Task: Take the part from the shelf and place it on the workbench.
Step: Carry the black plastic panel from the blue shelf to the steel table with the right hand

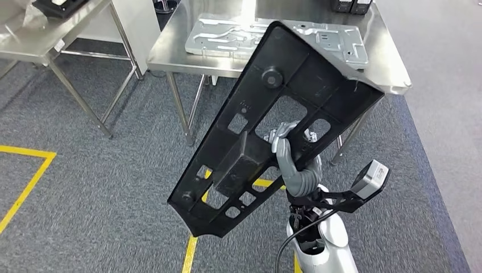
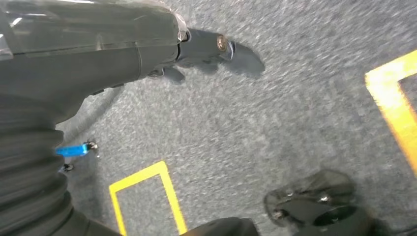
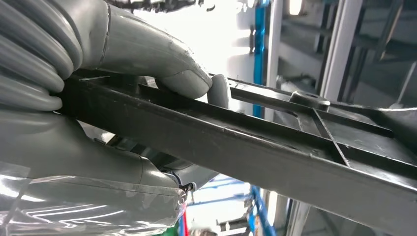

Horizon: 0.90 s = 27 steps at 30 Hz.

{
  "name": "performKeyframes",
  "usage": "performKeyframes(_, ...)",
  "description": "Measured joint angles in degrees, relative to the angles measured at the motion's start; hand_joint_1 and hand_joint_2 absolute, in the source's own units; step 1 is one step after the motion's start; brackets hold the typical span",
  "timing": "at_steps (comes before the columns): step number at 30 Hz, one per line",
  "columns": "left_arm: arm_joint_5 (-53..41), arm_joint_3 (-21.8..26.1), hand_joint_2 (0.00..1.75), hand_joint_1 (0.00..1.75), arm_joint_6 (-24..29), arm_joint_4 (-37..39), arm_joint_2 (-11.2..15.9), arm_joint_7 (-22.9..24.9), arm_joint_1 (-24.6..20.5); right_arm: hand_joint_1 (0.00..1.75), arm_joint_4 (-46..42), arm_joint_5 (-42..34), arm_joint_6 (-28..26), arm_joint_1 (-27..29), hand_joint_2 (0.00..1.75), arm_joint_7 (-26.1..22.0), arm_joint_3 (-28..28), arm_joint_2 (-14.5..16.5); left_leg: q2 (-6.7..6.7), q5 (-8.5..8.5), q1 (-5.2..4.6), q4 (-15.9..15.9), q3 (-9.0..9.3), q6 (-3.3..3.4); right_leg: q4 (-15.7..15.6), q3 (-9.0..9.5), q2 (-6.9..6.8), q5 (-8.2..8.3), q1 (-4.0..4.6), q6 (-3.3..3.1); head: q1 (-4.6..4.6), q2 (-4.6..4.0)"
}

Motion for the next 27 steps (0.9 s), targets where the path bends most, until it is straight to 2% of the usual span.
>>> performKeyframes(1, -0.1, 0.0, 1.75, 0.00, 0.0, 0.0, 0.0, 0.0, 0.0, 1.75, -0.1, 0.0, 0.6, 0.1, 1.75, -0.2, 0.3, -0.1, 0.07, -0.32, -0.04, -0.1, 0.42, -0.37, -1.1, 0.32, -0.03, 0.18, 0.23, -0.33, -0.04, -0.01)
performKeyframes(3, -0.2, 0.0, 1.75, 0.00, -0.1, 0.0, 0.1, -0.1, -0.1, 1.75, -0.4, 0.2, 1.8, 0.4, 1.75, -0.6, 1.0, -0.2, 0.22, -0.42, -0.11, -0.1, 1.06, -1.04, -1.5, 0.97, 0.24, -0.37, 0.31, -1.06, -0.09, 0.00)
performKeyframes(4, -0.3, 0.0, 1.75, 0.00, -0.2, 0.0, 0.1, -0.1, -0.1, 1.75, -0.7, 0.6, 2.2, 0.4, 1.75, -0.8, 1.3, -0.3, 0.26, -0.32, -0.09, 0.7, 1.20, -1.25, -1.8, 1.58, 0.39, -0.64, 0.20, -1.39, -0.08, -0.01)
performKeyframes(5, -0.3, 0.0, 1.75, 0.00, -0.2, 0.0, 0.2, -0.1, -0.2, 1.75, -1.0, 0.9, 2.6, 0.4, 1.75, -1.0, 1.7, -0.4, 0.24, -0.45, -0.06, 2.4, 0.51, -1.41, -2.0, 2.28, 0.45, -0.99, 0.07, -1.76, -0.14, 0.00)
performKeyframes(6, -0.4, 0.0, 1.75, 0.00, -0.3, 0.0, 0.2, -0.1, -0.3, 1.75, -1.3, 1.3, 3.0, 0.4, 1.75, -1.2, 2.2, -0.4, 0.22, -1.06, 0.00, 5.2, -0.91, -1.56, -2.2, 2.98, 0.50, -1.38, -0.01, -2.06, -0.18, 0.00)
performKeyframes(8, -0.3, 0.0, 1.75, 0.00, -0.4, 0.0, 0.2, -0.3, -0.5, 1.75, -1.7, 1.7, 3.4, 0.5, 1.75, -1.3, 2.9, -0.5, 0.19, -3.74, 0.05, 12.3, -5.33, -1.83, -2.3, 4.07, 0.47, -2.34, 0.02, -2.46, -0.27, 0.00)
performKeyframes(9, -0.3, 0.0, 1.75, 0.00, -0.4, 0.0, 0.2, -0.4, -0.6, 1.75, -1.8, 1.7, 3.5, 0.7, 1.75, -1.3, 3.2, -0.6, 0.19, -5.17, 0.06, 14.9, -7.47, -1.93, -2.3, 4.62, 0.49, -2.84, 0.05, -2.50, -0.25, 0.00)
performKeyframes(10, -0.2, 0.0, 1.75, 0.00, -0.4, 0.0, 0.2, -0.4, -0.8, 1.75, -1.8, 1.8, 3.6, 0.8, 1.75, -1.3, 3.4, -0.7, 0.20, -5.75, 0.06, 16.0, -8.92, -2.01, -2.3, 5.24, 0.53, -3.35, 0.08, -2.50, -0.26, 0.01)
performKeyframes(11, -0.2, 0.0, 1.75, 0.00, -0.4, 0.0, 0.2, -0.5, -0.9, 1.75, -1.8, 1.8, 3.6, 0.8, 1.75, -1.3, 3.5, -0.7, 0.20, -5.02, 0.06, 15.3, -9.56, -2.04, -2.3, 5.95, 0.61, -3.87, 0.08, -2.45, -0.25, 0.00)
performKeyframes(12, -0.2, 0.0, 1.75, 0.00, -0.4, 0.0, 0.2, -0.5, -0.9, 1.75, -1.9, 1.9, 3.7, 0.9, 1.75, -1.4, 3.7, -0.7, 0.20, -2.83, 0.07, 12.9, -9.42, -2.01, -2.3, 6.73, 0.71, -4.40, 0.08, -2.36, -0.25, 0.00)
performKeyframes(13, -0.2, 0.0, 1.75, 0.00, -0.4, 0.0, 0.2, -0.5, -0.8, 1.75, -1.9, 2.0, 3.9, 0.9, 1.75, -1.5, 3.8, -0.8, 0.20, 0.46, 0.06, 9.3, -8.90, -1.87, -2.3, 7.48, 0.81, -4.94, 0.08, -2.23, -0.25, -0.01)
performKeyframes(14, -0.1, 0.1, 1.75, 0.00, -0.4, 0.0, 0.2, -0.5, -0.7, 1.75, -1.9, 2.2, 4.1, 0.9, 1.75, -1.6, 3.9, -0.8, 0.19, 2.93, -0.05, 6.3, -8.50, -1.70, -2.3, 8.06, 0.89, -5.38, 0.10, -2.03, -0.21, -0.01)
performKeyframes(15, -0.1, 0.1, 1.75, 0.00, -0.4, 0.0, 0.2, -0.5, -0.6, 1.75, -2.0, 2.3, 4.4, 0.9, 1.75, -1.8, 4.1, -0.9, 0.22, 4.42, -0.22, 4.0, -8.17, -1.39, -2.2, 8.33, 0.95, -5.75, 0.10, -1.76, -0.25, -0.01)
performKeyframes(16, 0.0, 0.1, 1.75, 0.00, -0.4, 0.0, 0.2, -0.5, -0.6, 1.75, -2.1, 2.5, 4.6, 1.0, 1.75, -1.9, 4.2, -1.0, 0.25, 5.27, -0.40, 2.6, -8.12, -1.01, -2.2, 8.48, 0.99, -6.03, 0.10, -1.41, -0.24, -0.01)
performKeyframes(19, -0.1, 0.1, 1.75, 0.00, -0.5, 0.0, 0.2, -0.5, -0.6, 1.75, -2.8, 2.6, 5.0, 1.4, 1.75, -2.2, 4.6, -1.3, 0.17, 5.22, -0.46, 1.7, -7.29, 0.32, -1.2, 8.79, 0.91, -6.30, 0.07, -0.20, -0.22, 0.00)
performKeyframes(21, -0.3, 0.1, 1.75, 0.00, -0.5, 0.0, 0.3, -0.5, -0.5, 1.75, -3.3, 2.6, 5.1, 1.6, 1.75, -2.3, 4.7, -1.4, 0.13, 4.96, -0.25, 1.1, -5.87, 0.95, 1.9, 7.70, 0.71, -7.53, -0.04, 0.49, -0.09, 0.00)
performKeyframes(22, -0.3, 0.1, 1.75, 0.00, -0.5, 0.0, 0.3, -0.4, -0.4, 1.75, -3.5, 2.6, 5.2, 1.7, 1.75, -2.4, 4.7, -1.5, 0.19, 4.79, -0.21, 0.9, -5.38, 1.12, 4.7, 6.09, 0.63, -8.70, -0.14, 0.77, -0.02, 0.00)
performKeyframes(24, -0.4, 0.1, 1.75, 0.00, -0.5, 0.0, 0.3, -0.4, -0.1, 1.75, -3.7, 2.6, 5.2, 2.1, 1.75, -2.4, 4.7, -1.7, 0.21, 4.21, -0.21, 0.7, -4.74, 1.28, 11.3, 1.39, 0.59, -10.97, -0.29, 1.03, 0.03, -0.01)
performKeyframes(25, -0.4, 0.1, 1.75, 0.00, -0.5, 0.0, 0.3, -0.4, 0.1, 1.75, -3.7, 2.6, 5.2, 2.3, 1.75, -2.4, 4.7, -1.8, 0.17, 3.84, -0.21, 0.7, -4.40, 1.25, 13.2, -0.55, 0.57, -11.17, -0.36, 1.07, 0.03, -0.01)
performKeyframes(26, -0.4, 0.1, 1.75, 0.00, -0.5, 0.0, 0.3, -0.4, 0.3, 1.75, -3.7, 2.6, 5.2, 2.5, 1.75, -2.4, 4.7, -1.9, 0.09, 3.39, -0.21, 0.7, -3.90, 1.19, 13.2, -1.57, 0.54, -10.26, -0.41, 1.06, 0.04, -0.01)
performKeyframes(27, -0.4, 0.1, 1.75, 0.00, -0.5, 0.0, 0.3, -0.4, 0.4, 1.75, -3.8, 2.6, 5.2, 2.7, 1.75, -2.4, 4.7, -2.0, 0.02, 2.89, -0.20, 0.7, -3.23, 1.10, 11.2, -1.50, 0.50, -8.24, -0.43, 0.99, 0.03, -0.01)
